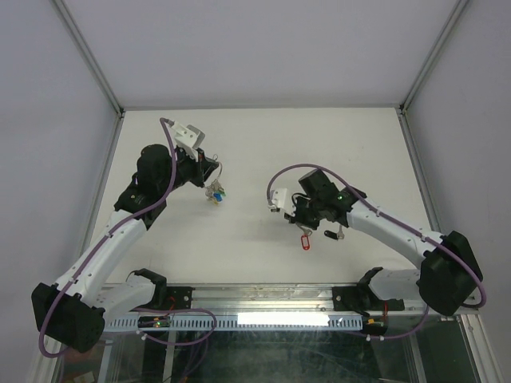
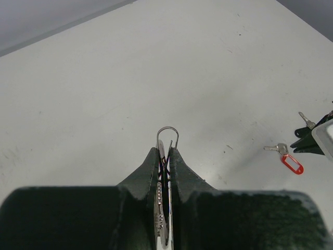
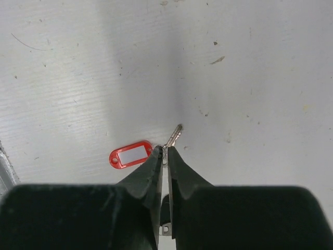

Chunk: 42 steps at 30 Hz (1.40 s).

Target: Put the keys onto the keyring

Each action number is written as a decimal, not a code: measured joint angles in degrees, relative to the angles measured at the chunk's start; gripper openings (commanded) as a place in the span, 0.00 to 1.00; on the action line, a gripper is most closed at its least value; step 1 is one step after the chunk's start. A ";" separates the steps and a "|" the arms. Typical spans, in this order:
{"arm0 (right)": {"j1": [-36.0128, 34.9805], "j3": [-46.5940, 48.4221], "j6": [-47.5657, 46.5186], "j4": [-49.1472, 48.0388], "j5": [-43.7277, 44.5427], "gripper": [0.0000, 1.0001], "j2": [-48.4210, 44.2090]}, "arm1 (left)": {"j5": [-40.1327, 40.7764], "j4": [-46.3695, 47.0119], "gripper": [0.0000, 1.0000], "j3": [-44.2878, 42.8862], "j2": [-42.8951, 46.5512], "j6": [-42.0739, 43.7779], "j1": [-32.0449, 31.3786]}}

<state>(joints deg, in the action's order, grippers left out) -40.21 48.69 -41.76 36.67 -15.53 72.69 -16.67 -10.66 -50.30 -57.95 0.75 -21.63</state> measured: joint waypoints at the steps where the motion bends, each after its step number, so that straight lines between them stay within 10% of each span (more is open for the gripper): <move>1: 0.00 0.00 0.17 -0.02 0.02 0.23 -0.11 | -0.04 0.00 0.00 0.00 -0.07 -0.02 0.00; 6: 0.00 0.70 -0.90 2.60 3.23 0.39 2.64 | -0.24 0.00 0.00 0.00 -0.28 0.00 0.00; 27: 0.07 1.92 -2.25 5.07 6.21 0.40 14.91 | -1.44 0.02 0.00 0.00 -0.68 0.00 0.37; 42: 0.46 6.69 2.56 5.18 -0.70 0.01 20.22 | -1.53 0.02 0.00 0.00 -0.68 0.00 0.74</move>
<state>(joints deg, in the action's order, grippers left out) -39.75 55.37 -39.20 41.85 -16.23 92.90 -18.20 -10.63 -50.30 -58.63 0.75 -20.88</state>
